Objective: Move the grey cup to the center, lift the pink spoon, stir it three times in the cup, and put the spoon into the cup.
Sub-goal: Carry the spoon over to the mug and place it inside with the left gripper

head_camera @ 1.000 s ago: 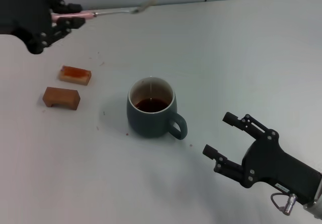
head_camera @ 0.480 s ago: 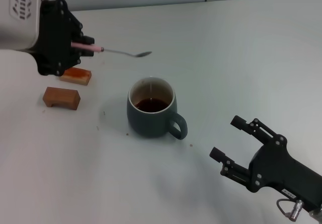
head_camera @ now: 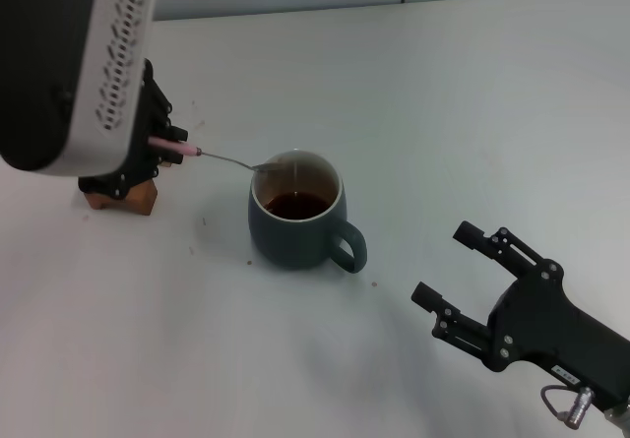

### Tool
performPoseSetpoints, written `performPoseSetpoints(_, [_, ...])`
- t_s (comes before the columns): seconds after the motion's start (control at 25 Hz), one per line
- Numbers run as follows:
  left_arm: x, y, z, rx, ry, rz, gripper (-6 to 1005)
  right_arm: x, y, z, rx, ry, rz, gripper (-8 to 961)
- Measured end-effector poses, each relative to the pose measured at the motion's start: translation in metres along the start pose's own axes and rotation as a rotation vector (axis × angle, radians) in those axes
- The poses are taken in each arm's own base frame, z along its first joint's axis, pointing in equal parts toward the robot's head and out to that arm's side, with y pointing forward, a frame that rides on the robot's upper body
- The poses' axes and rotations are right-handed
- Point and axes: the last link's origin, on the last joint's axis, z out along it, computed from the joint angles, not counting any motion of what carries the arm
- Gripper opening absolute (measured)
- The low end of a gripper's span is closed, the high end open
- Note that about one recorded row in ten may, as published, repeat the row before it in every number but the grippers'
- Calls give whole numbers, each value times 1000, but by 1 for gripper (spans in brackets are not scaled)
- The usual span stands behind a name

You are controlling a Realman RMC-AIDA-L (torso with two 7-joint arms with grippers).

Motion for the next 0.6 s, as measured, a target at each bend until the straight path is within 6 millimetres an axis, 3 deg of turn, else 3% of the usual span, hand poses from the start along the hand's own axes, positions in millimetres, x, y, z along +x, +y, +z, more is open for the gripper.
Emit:
performPoseSetpoints(0.44, [13,-2,8,-22,-20,65,129,-1,0,1,-5,-7,1,804])
performPoseSetpoints(0.6, [19,-7,19,-35,-37,93,129,-1,1,1,-8,-10,2,804])
